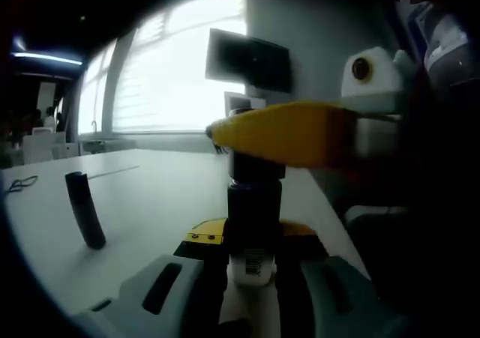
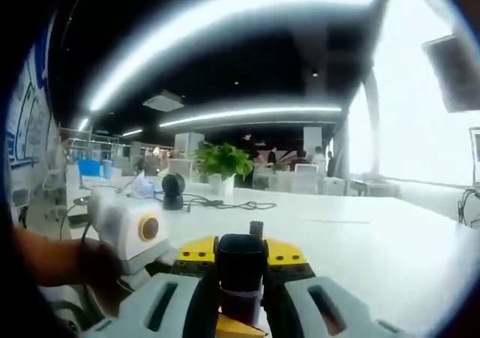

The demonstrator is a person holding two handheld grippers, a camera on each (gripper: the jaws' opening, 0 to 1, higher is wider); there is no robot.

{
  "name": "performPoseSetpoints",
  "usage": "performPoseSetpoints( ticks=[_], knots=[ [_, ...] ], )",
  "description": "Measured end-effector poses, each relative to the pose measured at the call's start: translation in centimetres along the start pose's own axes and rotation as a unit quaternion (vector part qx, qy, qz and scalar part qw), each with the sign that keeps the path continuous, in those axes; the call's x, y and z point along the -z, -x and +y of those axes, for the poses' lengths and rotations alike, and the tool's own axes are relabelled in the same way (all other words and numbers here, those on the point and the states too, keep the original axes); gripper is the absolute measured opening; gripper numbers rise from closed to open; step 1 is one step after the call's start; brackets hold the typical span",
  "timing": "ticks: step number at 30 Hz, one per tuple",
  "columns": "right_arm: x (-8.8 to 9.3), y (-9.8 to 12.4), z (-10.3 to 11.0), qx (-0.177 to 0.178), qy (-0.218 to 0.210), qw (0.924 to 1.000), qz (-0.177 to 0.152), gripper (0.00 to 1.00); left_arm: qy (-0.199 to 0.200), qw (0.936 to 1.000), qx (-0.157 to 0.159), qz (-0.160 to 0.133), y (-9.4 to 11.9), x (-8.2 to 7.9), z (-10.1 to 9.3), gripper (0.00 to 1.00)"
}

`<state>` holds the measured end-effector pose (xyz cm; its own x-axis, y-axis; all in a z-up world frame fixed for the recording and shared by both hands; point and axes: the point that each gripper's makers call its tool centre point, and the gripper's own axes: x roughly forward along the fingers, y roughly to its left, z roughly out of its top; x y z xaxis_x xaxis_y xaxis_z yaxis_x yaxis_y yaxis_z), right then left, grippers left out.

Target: Pick up cosmetic bottle twist off cap place on table pick up cap screw tight cap place on table

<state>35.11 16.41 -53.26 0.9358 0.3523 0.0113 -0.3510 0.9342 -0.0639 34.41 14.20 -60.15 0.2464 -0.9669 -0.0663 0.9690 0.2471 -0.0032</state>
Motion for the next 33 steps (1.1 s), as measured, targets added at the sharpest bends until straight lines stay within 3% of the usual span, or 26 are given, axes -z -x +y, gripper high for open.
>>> performPoseSetpoints(
  ticks=[26,29,33],
  knots=[
    [0.1,0.0,-0.3,-0.025,-0.016,0.9995,-0.008,0.16,0.0,1.0,0.001,0.0,-0.2,0.0,0.1,0.14],
    [1.0,-0.1,-0.2,-0.036,-0.011,0.9992,0.012,0.17,-0.001,1.0,0.001,0.0,-0.2,0.0,0.0,0.14],
    [1.0,0.0,-0.1,-0.049,-0.028,0.9984,0.008,0.18,-0.001,1.0,0.001,0.0,-0.2,0.0,0.0,0.14]
  ],
)
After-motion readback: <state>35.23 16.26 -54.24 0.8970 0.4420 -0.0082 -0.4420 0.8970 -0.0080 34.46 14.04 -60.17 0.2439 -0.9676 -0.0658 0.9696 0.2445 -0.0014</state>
